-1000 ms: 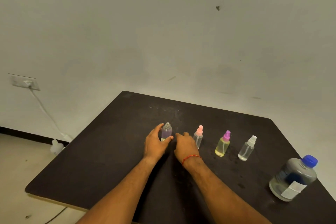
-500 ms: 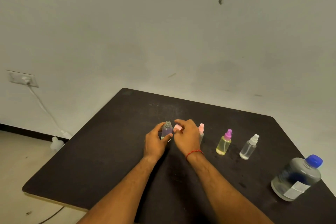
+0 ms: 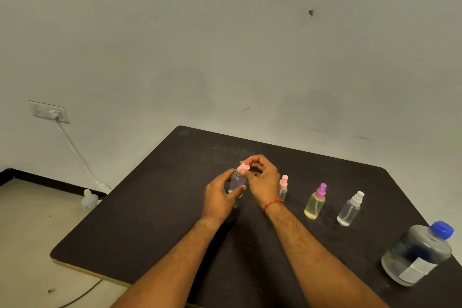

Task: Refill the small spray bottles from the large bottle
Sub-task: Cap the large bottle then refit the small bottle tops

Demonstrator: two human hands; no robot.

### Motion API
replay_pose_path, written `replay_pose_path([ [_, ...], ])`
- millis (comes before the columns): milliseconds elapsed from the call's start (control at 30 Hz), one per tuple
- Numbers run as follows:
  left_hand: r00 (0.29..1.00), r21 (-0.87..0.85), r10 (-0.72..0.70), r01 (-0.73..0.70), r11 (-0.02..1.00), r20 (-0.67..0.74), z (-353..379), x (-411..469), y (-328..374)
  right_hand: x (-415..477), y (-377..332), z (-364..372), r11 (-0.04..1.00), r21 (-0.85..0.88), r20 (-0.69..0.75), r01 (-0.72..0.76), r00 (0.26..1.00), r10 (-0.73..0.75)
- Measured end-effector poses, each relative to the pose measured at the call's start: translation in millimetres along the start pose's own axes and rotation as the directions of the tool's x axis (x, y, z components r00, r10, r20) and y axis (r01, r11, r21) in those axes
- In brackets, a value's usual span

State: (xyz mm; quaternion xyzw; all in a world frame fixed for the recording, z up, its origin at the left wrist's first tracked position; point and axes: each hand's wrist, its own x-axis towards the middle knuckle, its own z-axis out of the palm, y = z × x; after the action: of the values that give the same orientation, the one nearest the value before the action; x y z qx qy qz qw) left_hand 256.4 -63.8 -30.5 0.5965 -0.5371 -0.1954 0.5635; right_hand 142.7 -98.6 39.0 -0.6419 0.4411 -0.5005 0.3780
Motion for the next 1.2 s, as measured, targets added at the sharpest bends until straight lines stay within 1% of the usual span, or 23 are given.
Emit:
replay_pose_path([
  [67,1.000,0.016,0.025,-0.025,1.000,0.011,-3,0,4,1,-4,-3,0.998,-0.052,0.036,0.030,0.999,-0.028],
  [233,0.999,0.031,0.049,-0.049,0.998,-0.006,-7,-6,10,2,-12,-9,0.962,-0.255,0.124,0.093,0.990,-0.063],
  [333,0.998,0.050,0.056,-0.055,0.997,-0.019,-9,-12,13,-2,-19,-13,0.921,-0.367,0.126,0.129,0.988,-0.088],
  [500,0.999,0.056,0.026,-0.023,0.998,-0.040,-12,-19,14,-9,-24,-10,0.859,-0.502,0.114,0.099,0.992,-0.048],
  [567,0.999,0.055,0.030,-0.028,0.998,-0.045,-14,-20,14,-12,-26,-10,0.878,-0.463,0.142,0.119,0.988,-0.059],
  [633,0.997,0.062,0.058,-0.055,0.997,-0.042,-17,-20,14,-12,-26,-12,0.918,-0.352,0.197,0.183,0.973,-0.118],
  [667,0.997,0.065,0.068,-0.065,0.996,-0.043,-18,-20,14,-13,-26,-13,0.923,-0.314,0.230,0.221,0.961,-0.152],
  [733,0.996,0.076,0.074,-0.070,0.995,-0.048,-19,-20,16,-14,-25,-15,0.913,-0.304,0.264,0.272,0.945,-0.194],
  [1000,0.997,0.084,0.053,-0.049,0.995,-0.050,-18,-26,19,-13,-32,-17,0.870,-0.451,0.187,0.200,0.974,-0.127],
  [1033,0.997,0.086,0.058,-0.053,0.995,-0.052,-17,-26,18,-14,-31,-19,0.874,-0.447,0.181,0.188,0.976,-0.118],
  [1100,0.996,0.078,0.067,-0.062,0.995,-0.052,-16,-26,19,-16,-30,-20,0.907,-0.380,0.200,0.181,0.974,-0.111],
  [1200,0.997,0.058,0.060,-0.057,0.997,-0.045,-16,-24,21,-17,-28,-22,0.934,-0.287,0.308,0.213,0.944,-0.120],
])
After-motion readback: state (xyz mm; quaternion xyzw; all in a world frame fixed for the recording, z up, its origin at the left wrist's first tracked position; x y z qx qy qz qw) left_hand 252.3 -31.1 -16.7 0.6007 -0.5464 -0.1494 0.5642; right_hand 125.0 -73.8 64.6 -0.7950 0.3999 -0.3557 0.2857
